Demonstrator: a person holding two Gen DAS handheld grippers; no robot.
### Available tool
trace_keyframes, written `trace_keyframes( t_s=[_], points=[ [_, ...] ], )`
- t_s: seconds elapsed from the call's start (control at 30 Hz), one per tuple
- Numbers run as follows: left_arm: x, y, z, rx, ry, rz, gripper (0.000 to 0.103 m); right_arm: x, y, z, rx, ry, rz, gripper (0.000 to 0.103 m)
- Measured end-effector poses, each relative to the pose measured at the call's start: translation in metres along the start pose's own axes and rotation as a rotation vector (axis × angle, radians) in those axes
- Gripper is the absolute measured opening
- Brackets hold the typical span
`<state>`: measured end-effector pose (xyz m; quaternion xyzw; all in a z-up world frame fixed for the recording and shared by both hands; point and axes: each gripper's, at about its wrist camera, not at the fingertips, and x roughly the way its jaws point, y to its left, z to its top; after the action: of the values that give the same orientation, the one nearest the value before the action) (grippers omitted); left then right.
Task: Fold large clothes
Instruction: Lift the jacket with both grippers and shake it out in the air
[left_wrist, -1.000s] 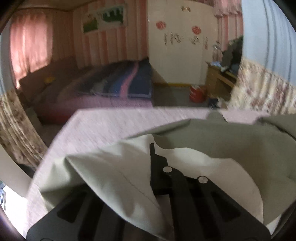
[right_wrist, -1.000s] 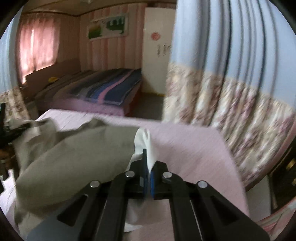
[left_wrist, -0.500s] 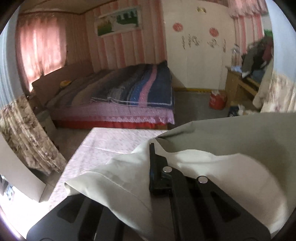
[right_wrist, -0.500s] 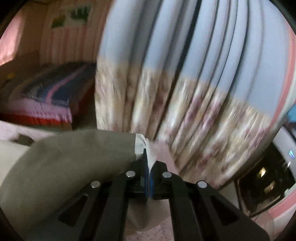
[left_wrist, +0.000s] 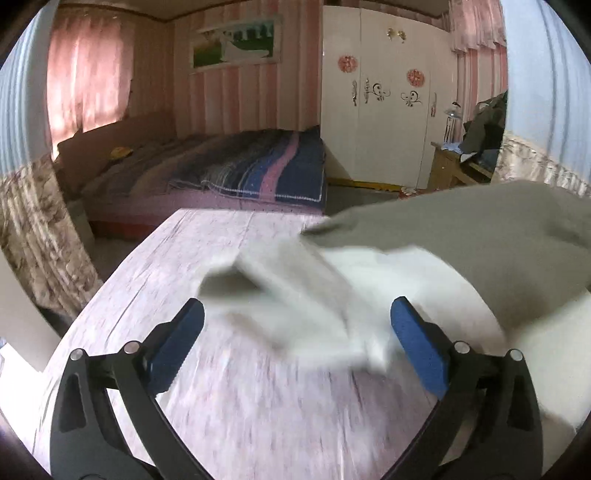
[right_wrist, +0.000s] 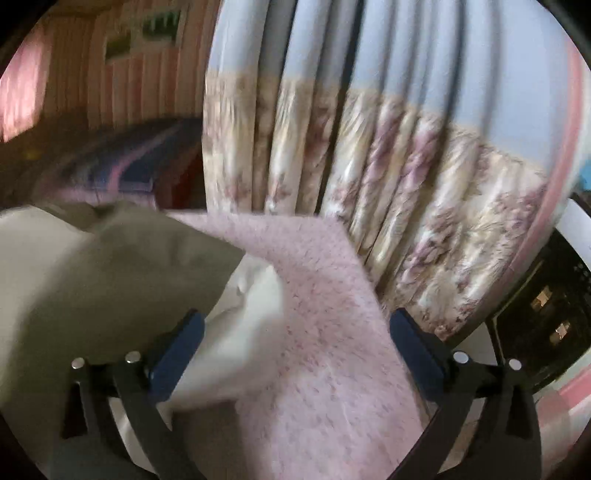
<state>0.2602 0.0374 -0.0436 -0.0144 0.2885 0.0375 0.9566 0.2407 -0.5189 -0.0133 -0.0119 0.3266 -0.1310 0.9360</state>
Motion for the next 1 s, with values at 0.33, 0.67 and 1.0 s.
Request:
trace_keyframes(
  t_s=[0.33,0.67,1.0],
  points=[
    [-0.118,-0.054,-0.101,0.090,0.043,-0.068,0.100,-0.110,-0.011,-0.119,0.070,0.018,0.089,0.101],
    [-0.144,-0.122,-0.147,0.109,0.139,-0.178,0.100,-0.135,0.005,-0.197,0.045,0.115,0.129,0.101],
    [-0.105,-0.185,-0.152,0.165,0.216,-0.160,0.100,-0.107,0.001,-0.196,0.044,0.172,0.174,0.101]
  ],
)
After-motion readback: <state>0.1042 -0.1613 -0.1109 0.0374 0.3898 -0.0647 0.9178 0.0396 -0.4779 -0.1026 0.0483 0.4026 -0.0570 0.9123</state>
